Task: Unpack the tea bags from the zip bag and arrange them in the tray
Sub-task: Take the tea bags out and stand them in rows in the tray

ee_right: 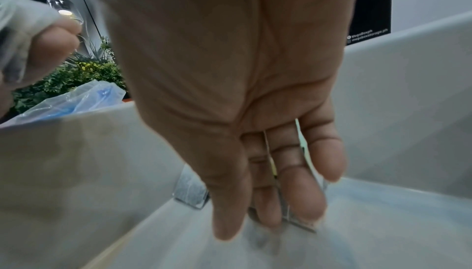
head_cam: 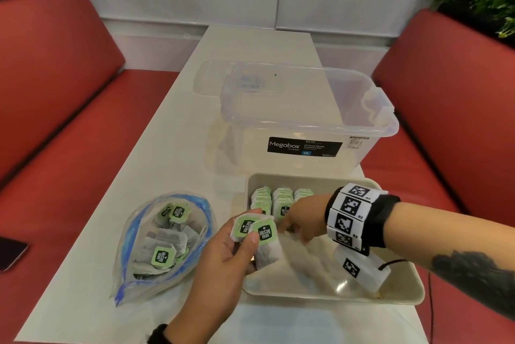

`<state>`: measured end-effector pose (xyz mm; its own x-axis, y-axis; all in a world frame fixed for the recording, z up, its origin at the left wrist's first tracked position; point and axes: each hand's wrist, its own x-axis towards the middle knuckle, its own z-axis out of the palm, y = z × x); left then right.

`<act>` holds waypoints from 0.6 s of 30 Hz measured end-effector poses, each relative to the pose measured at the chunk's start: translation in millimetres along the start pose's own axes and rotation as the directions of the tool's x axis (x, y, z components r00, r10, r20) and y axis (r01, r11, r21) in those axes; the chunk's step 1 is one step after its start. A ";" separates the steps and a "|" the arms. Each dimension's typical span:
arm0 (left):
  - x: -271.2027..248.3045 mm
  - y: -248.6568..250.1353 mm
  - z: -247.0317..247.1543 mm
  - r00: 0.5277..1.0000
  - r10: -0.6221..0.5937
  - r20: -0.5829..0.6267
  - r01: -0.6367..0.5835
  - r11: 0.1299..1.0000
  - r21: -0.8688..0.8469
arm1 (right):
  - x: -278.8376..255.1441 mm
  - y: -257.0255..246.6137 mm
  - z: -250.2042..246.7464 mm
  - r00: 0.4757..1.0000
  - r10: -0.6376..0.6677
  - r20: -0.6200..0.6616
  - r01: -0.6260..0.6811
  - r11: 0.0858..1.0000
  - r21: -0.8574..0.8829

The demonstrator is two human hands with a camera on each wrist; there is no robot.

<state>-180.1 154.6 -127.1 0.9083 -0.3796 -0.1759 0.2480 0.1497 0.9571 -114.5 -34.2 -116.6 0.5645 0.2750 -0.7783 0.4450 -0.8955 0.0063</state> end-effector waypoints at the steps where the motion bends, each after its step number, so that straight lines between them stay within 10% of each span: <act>1: -0.3 0.4 0.0 1.000 0.002 -0.006 -0.002 1.000 -0.004 | -0.9 0.1 0.3 1.000 0.002 0.004 -0.002 1.000 0.004; 18: -1.8 9.6 -17.3 0.986 0.057 -0.154 -0.067 0.996 -0.056 | -3.9 -6.7 -3.2 0.999 -0.025 0.046 0.012 0.968 0.250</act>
<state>-173.6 172.6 -121.5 0.9621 -0.2249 -0.1543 0.2055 0.2257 0.9523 -117.5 -28.1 -111.7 0.5203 0.2806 -0.8065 0.2639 -0.9511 -0.1606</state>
